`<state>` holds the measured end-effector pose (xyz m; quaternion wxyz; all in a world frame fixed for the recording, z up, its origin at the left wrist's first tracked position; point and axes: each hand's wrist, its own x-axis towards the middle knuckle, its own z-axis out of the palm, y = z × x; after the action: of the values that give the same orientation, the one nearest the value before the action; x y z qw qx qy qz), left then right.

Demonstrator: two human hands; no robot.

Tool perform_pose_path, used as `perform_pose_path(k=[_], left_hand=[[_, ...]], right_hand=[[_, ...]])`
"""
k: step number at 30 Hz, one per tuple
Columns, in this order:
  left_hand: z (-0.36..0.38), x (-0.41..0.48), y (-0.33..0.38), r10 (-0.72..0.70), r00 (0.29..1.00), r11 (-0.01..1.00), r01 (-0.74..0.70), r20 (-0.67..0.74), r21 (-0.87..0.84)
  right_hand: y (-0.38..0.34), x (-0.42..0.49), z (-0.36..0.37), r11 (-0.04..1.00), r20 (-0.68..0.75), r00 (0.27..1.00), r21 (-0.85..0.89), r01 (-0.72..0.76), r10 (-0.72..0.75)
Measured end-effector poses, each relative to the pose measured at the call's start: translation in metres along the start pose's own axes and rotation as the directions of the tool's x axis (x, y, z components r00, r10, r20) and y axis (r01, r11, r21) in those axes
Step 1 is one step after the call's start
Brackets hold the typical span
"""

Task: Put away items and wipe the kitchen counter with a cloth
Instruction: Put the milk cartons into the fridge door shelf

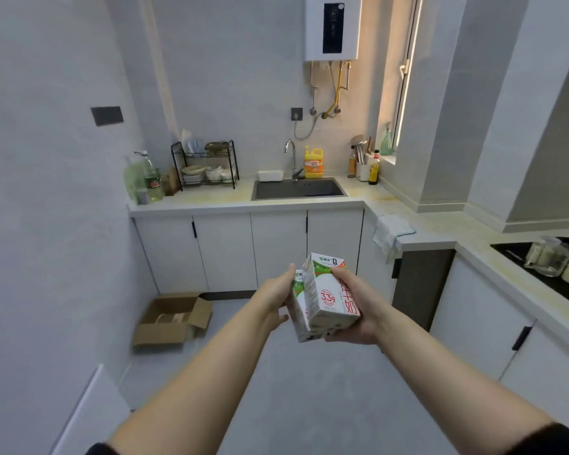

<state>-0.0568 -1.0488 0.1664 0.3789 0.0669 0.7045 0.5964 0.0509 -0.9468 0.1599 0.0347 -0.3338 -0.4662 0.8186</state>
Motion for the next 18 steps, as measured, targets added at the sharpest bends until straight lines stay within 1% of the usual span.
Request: perform_pose_path(k=[2, 6, 9, 12, 15, 18], left_hand=[[-0.033, -0.021, -0.01, 0.011, 0.999, 1.0, -0.01, -0.038, 0.03], [-0.079, -0.064, -0.018, -0.005, 1.0, 0.998, 0.003, -0.029, -0.064], [-0.104, -0.101, -0.02, 0.012, 0.998, 0.999, -0.015, -0.059, -0.046], [-0.121, -0.134, -0.018, 0.025, 0.998, 0.998, -0.028, -0.049, -0.057], [-0.134, -0.173, -0.017, 0.106, 0.992, 0.99, -0.111, -0.065, -0.083], [-0.146, -0.21, -0.022, 0.212, 0.969, 0.968, -0.226, -0.131, -0.107]], right_hand=[[0.019, -0.013, 0.029, 0.999, 0.049, 0.999, 0.035, -0.003, 0.001], [0.052, -0.041, 0.078, 0.994, 0.124, 0.992, 0.112, 0.012, -0.026], [0.064, -0.072, 0.107, 0.993, 0.125, 0.991, 0.117, 0.025, -0.039], [0.065, -0.099, 0.128, 0.993, 0.117, 0.991, 0.1, 0.057, -0.068], [0.067, -0.125, 0.149, 0.989, 0.144, 0.981, 0.099, 0.112, -0.126], [0.075, -0.154, 0.172, 0.982, 0.199, 0.962, 0.056, 0.181, -0.189]])
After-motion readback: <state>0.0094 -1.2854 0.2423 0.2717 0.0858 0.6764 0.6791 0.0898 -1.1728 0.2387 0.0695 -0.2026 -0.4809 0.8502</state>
